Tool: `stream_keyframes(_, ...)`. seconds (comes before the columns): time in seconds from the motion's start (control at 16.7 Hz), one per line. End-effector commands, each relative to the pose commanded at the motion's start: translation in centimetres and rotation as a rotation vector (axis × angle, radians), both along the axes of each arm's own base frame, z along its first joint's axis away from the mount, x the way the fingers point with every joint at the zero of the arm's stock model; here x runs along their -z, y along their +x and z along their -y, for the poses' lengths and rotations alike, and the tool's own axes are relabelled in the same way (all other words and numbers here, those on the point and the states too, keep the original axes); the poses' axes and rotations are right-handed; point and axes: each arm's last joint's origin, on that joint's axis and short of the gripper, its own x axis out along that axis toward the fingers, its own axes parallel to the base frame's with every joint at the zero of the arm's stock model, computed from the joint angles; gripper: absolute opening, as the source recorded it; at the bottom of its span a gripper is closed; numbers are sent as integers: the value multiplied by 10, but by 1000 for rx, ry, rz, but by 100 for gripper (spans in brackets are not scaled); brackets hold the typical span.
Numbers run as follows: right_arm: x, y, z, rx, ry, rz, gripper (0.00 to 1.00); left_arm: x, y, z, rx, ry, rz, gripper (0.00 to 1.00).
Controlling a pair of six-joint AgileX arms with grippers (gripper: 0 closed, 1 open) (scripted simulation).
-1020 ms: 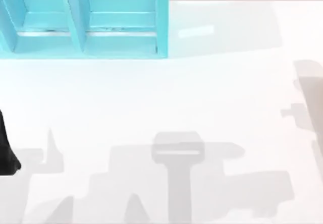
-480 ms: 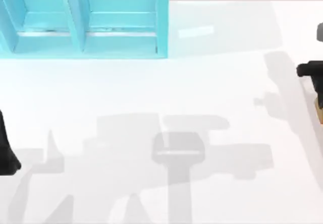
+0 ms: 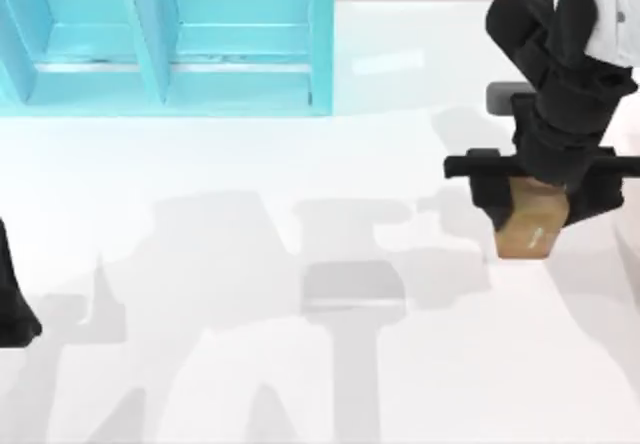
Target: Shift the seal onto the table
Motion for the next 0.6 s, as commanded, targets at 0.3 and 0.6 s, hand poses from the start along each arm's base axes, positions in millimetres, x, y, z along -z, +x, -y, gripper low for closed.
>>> stream_keyframes(0.3, 7, -1, 2, 4, -3, -10, 0, 0, 0, 0, 0, 0, 0, 100)
stream_keyframes(0.6, 40, 1, 0, 0, 3, 7, 0, 0, 0, 0, 0, 0, 0, 100)
